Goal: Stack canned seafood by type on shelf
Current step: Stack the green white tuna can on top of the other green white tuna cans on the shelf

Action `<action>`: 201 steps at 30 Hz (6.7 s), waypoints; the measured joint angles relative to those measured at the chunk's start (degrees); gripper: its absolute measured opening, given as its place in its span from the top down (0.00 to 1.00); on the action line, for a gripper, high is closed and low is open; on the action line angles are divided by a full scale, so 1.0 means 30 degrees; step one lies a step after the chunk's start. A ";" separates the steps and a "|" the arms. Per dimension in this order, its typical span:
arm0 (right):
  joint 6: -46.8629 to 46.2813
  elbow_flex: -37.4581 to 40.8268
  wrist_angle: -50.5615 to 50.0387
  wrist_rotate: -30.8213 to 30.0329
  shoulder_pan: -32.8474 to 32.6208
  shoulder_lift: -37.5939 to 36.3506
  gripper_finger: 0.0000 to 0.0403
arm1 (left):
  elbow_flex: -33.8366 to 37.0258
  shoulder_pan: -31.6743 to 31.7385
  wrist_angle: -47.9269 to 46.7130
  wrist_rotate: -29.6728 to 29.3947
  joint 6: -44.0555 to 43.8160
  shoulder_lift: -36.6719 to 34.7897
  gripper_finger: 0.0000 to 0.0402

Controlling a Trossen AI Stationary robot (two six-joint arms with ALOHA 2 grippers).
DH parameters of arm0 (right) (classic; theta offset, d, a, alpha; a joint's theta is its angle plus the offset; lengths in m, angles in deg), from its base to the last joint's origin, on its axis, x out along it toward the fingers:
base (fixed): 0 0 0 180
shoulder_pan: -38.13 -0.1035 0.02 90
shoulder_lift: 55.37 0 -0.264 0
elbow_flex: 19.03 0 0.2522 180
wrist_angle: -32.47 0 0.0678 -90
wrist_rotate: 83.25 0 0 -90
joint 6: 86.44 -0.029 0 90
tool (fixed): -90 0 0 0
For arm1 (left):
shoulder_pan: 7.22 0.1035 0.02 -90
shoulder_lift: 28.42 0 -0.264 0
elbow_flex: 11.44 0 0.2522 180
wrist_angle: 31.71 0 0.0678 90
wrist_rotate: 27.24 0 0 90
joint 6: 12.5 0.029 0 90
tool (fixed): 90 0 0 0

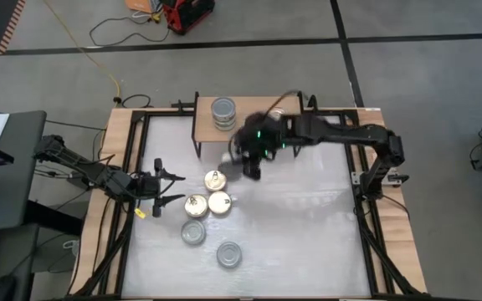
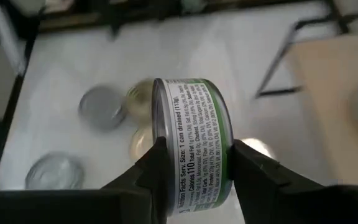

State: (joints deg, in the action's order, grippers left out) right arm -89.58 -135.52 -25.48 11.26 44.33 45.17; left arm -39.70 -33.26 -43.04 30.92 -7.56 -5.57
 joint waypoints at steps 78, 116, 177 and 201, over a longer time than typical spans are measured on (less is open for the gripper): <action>-0.7405 -0.5393 0.2673 1.4514 1.1419 0.5661 0.56 | 0.0000 -0.0007 0.1533 -0.2506 0.6269 -0.0007 0.42; -0.9020 -0.5409 0.3810 1.4879 1.0942 0.7184 0.53 | 0.0000 -0.0007 0.1540 -0.1975 0.5770 0.0000 0.42; -0.8733 -0.5370 0.2710 1.7807 1.2469 0.6827 0.41 | 0.0000 -0.0007 0.1508 -0.2011 0.5737 -0.0007 0.42; -0.8586 -0.5380 0.3081 1.5870 1.2065 0.6812 0.40 | 0.0000 -0.0007 0.1533 -0.1763 0.5606 -0.0007 0.42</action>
State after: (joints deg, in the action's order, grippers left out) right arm -115.33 -151.66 -16.23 58.87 80.52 65.60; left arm -39.70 -33.28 -38.45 25.63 9.25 -5.59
